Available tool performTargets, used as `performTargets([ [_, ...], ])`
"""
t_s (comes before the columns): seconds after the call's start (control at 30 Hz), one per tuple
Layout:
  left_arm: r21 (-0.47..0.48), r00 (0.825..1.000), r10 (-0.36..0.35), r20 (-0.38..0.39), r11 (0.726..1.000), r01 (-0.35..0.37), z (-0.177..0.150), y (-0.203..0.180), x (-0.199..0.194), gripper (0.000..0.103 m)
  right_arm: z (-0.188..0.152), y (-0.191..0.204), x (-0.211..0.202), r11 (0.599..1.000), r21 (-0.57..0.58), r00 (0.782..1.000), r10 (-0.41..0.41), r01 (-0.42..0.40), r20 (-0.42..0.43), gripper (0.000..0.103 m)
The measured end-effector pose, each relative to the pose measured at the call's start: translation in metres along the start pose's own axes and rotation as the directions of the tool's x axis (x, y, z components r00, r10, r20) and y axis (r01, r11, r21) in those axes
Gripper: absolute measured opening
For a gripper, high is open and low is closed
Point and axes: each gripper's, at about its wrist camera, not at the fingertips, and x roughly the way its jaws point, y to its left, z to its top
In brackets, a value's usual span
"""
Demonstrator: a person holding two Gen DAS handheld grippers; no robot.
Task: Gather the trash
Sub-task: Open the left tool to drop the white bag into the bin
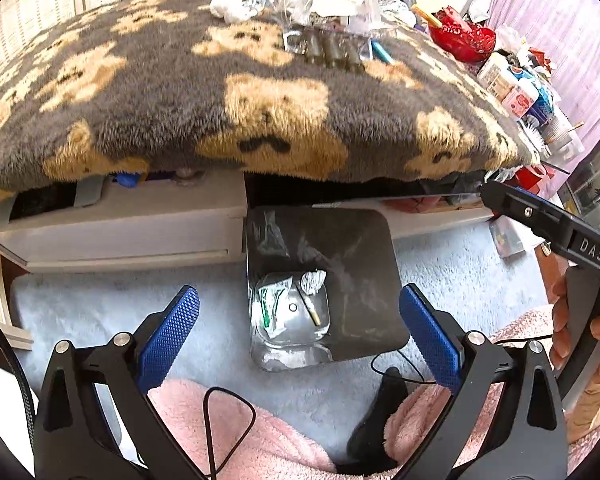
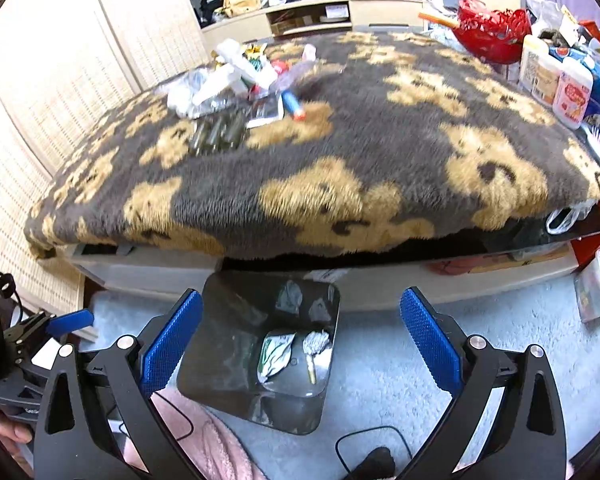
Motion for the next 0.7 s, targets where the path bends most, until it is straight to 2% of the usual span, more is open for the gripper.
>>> performTargets([
  [0.3,0.018,0.998,0.016,0.059,1.0,-0.017,0.027,-0.001,-0.012,0.095,0.037,0.0,-0.004,1.0,0.002,0.998,0.004,-0.005,0.068,0.099],
  [0.57,0.0,0.988,0.065,0.139,0.998,-0.065,0.086,0.014,-0.019,0.095,0.088,0.017,0.001,0.999,-0.027,0.988,0.033,-0.029,0.149,0.098],
  [0.7,-0.014,0.982,0.081,0.171,0.997,-0.08,0.114,0.021,-0.018,0.095,0.113,0.02,0.011,0.998,-0.024,0.984,0.065,-0.061,0.165,0.09],
])
